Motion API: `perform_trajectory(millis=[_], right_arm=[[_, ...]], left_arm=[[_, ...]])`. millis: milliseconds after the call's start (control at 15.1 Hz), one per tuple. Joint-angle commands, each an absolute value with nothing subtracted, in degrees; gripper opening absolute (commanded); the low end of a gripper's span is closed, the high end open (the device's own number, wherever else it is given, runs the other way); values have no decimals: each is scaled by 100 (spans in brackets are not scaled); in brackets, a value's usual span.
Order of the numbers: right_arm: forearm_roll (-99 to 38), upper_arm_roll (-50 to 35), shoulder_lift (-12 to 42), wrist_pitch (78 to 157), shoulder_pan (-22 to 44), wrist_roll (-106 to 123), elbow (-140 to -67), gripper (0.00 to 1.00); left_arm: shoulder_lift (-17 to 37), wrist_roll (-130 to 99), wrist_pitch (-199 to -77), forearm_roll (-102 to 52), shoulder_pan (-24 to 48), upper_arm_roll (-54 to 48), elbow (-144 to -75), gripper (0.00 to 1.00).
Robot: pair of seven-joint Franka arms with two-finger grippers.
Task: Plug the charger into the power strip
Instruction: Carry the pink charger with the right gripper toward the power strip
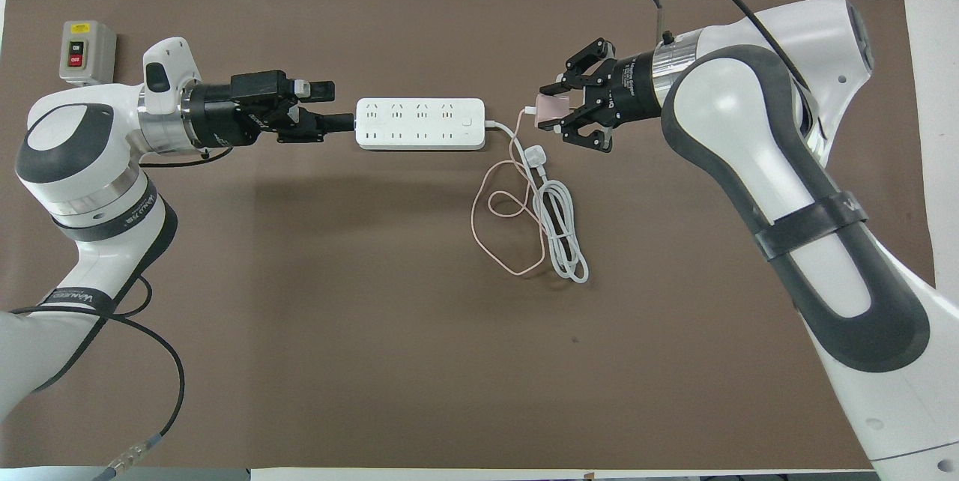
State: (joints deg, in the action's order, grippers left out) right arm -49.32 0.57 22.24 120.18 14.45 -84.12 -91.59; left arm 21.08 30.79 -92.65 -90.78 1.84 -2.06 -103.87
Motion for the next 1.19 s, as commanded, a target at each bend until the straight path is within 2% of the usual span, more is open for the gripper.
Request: perform_trajectory(millis=[0,199,596,861,1126], right_arm=[[-4685,97,2197,12023,1669,-9006,-8799,0],[-4395,70,2206,12084,1994,-9465,-8622,0],[-4368,53,2215,12506,2478,-9676,-8604,0],[-4351,53,2241,12998,2830,-9782,-8613,0],[-4342,53,2285,12938,2804,-9765,-8596,0]], left_arm=[[2065,2988,-9219,-9000,167,-193,-10380,100],[2153,3041,-9325,-9026,237,-193,-10336,100],[2847,3041,-9465,-9044,386,-220,-9511,100],[2830,3023,-9992,-9053,702,-211,-9518,100],[2655,3015,-10125,-9044,870,-220,-9633,100]])
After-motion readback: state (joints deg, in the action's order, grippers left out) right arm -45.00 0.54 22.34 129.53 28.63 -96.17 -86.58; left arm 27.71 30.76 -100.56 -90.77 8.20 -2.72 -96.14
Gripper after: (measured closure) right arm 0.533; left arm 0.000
